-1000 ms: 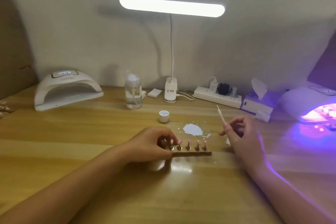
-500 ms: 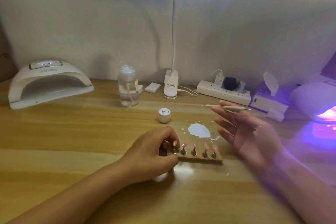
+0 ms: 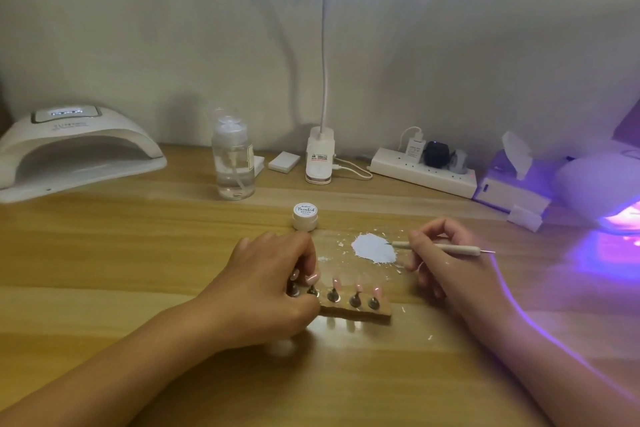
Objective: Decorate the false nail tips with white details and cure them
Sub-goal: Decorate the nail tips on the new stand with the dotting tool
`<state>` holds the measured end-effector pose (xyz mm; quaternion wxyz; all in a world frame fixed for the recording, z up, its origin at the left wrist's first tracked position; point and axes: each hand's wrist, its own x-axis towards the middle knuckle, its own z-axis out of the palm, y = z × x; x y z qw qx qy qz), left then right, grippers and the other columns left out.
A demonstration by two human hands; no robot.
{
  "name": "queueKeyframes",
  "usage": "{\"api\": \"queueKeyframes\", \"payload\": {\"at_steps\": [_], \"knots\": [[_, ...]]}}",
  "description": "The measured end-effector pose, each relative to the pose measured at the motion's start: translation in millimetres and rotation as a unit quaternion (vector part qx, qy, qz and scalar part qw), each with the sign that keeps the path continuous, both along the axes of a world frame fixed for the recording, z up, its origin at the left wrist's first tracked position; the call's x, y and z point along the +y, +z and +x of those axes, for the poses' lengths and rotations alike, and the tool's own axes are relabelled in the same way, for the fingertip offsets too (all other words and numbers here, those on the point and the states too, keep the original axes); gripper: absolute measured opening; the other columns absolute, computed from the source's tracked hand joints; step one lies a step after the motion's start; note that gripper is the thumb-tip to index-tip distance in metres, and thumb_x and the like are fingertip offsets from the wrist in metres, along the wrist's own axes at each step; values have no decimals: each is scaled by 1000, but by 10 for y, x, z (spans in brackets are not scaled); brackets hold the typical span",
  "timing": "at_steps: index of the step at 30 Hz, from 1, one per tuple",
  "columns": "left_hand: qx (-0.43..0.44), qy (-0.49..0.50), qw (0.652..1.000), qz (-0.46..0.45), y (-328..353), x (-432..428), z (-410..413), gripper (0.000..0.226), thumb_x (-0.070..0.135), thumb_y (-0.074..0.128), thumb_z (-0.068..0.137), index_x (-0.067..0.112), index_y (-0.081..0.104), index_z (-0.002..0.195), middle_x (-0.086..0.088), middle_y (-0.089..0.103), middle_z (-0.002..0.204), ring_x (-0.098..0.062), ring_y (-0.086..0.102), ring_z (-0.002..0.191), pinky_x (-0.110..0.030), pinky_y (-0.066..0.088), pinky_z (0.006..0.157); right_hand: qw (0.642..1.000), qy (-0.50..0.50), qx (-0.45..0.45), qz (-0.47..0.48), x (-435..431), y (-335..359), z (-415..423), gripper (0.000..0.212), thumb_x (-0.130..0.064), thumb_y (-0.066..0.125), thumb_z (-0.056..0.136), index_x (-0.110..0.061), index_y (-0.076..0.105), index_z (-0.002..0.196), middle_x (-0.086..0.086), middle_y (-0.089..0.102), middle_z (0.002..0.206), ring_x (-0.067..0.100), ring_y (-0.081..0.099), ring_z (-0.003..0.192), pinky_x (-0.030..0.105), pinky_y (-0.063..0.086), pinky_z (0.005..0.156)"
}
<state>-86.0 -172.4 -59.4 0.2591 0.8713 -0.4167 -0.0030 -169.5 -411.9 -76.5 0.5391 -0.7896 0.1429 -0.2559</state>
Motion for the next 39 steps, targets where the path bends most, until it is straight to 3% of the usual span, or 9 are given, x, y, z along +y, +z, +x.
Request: {"api": "queueKeyframes", "payload": {"at_steps": [6, 15, 19, 23, 26, 29, 31, 34, 39], "knots": [[-34, -27, 998, -43, -18, -161, -129, 36, 69, 50, 70, 41, 51, 93, 25, 57, 90, 2, 49, 96, -21, 28, 90, 998, -2, 58, -33, 37, 16, 19, 23, -34, 66, 87, -18, 52, 78, 1, 75, 70, 9, 58, 51, 30, 41, 56], [-130, -12, 989, -66, -50, -243, -209, 31, 66, 55, 76, 41, 58, 94, 25, 57, 91, 3, 49, 93, -26, 30, 92, 999, -8, 53, -13, 53, 45, 13, 20, -28, 65, 85, -15, 52, 79, 3, 74, 67, 8, 59, 49, 28, 42, 51], [-72, -52, 995, -37, 61, -291, -188, 31, 64, 58, 75, 41, 60, 96, 24, 59, 91, 2, 52, 88, -22, 41, 82, 999, -13, 20, 40, 57, 61, 3, 17, -24, 64, 93, -12, 53, 85, 6, 72, 67, 10, 56, 46, 23, 41, 42], [-1, -89, 996, -12, 145, -357, -138, 18, 50, 64, 79, 39, 61, 94, 23, 63, 90, 2, 56, 85, -24, 50, 71, 997, -5, -18, 68, 90, 116, -35, 15, -35, 61, 97, -20, 60, 101, 0, 77, 84, 17, 70, 64, 23, 49, 47], [36, -125, 992, 3, 188, -431, -114, 4, 38, 64, 82, 36, 62, 86, 21, 66, 89, 3, 58, 82, -21, 50, 69, 998, -4, -21, 65, 108, 145, -73, 18, -35, 69, 90, -20, 60, 88, 0, 72, 72, 12, 60, 51, 21, 44, 43], [71, -130, 989, -9, 171, -451, -71, 2, 34, 66, 82, 36, 66, 82, 21, 68, 87, 4, 59, 79, -14, 45, 65, 983, -25, -29, 178, 134, 130, -84, 22, -28, 71, 89, -15, 55, 81, 1, 59, 56, 9, 46, 41, 18, 36, 37], [94, -134, 986, -26, 152, -444, -41, 3, 33, 71, 82, 35, 69, 82, 22, 68, 82, 4, 60, 76, -10, 42, 63, 969, -25, -44, 242, 191, 113, -96, 18, -23, 66, 93, -13, 55, 84, 2, 62, 56, 9, 50, 41, 17, 38, 37], [94, -149, 984, -35, 152, -427, -7, 5, 33, 74, 82, 37, 71, 82, 26, 66, 77, 4, 62, 75, -9, 42, 63, 970, -16, -61, 236, 285, 110, -128, 15, -26, 66, 92, -13, 61, 88, 6, 71, 68, 11, 62, 52, 18, 44, 41], [83, -150, 983, -60, 136, -397, -11, 6, 32, 75, 81, 37, 72, 83, 30, 63, 73, 5, 60, 71, -7, 41, 60, 969, -4, -65, 239, 341, 134, -170, 25, -39, 75, 71, -19, 60, 72, 3, 62, 58, 10, 51, 45, 17, 40, 40]]}}
